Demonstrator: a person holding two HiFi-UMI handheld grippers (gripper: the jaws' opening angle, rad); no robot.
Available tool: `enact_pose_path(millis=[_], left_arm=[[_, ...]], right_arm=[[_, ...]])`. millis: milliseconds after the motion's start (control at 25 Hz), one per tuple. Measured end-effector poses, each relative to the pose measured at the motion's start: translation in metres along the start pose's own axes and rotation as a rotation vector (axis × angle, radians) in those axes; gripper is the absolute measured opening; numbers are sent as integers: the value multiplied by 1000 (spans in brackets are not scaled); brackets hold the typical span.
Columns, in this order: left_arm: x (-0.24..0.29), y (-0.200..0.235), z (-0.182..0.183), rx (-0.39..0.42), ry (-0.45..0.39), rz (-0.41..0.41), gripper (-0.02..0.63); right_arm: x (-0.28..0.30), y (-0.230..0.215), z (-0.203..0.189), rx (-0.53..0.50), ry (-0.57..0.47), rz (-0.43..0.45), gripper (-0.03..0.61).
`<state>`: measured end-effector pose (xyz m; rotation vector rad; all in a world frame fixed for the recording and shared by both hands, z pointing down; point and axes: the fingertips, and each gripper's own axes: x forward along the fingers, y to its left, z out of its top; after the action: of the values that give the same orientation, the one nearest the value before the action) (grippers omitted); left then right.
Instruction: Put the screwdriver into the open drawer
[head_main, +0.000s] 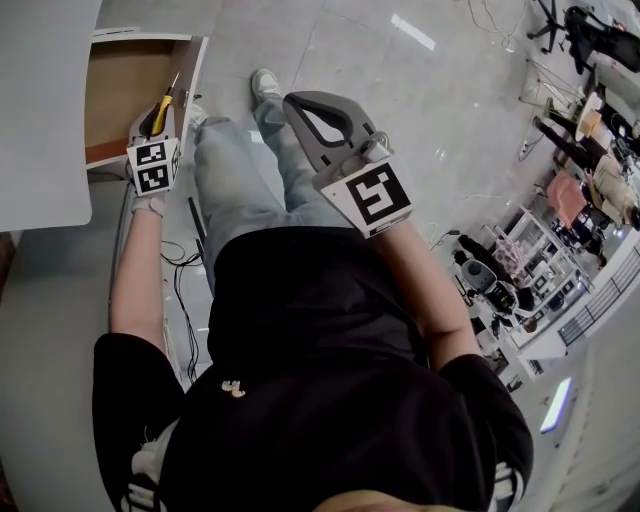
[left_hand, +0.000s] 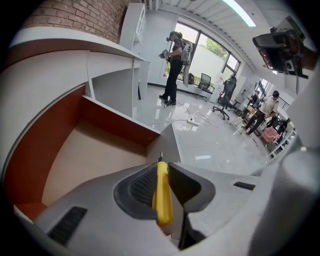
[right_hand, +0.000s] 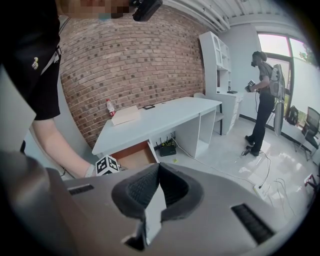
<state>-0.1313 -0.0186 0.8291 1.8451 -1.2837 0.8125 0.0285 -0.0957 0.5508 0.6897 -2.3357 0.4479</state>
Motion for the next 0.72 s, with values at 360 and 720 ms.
enact_pose_path(millis=[360,720], left_arm=[[22,-4,-20,23,53,-12,74],[44,4,-42,40,131,-25,74]], right_arm=[[-5,-5,-13,33,6,-16,11],[-3,-12,-26,73,11,-41,11]])
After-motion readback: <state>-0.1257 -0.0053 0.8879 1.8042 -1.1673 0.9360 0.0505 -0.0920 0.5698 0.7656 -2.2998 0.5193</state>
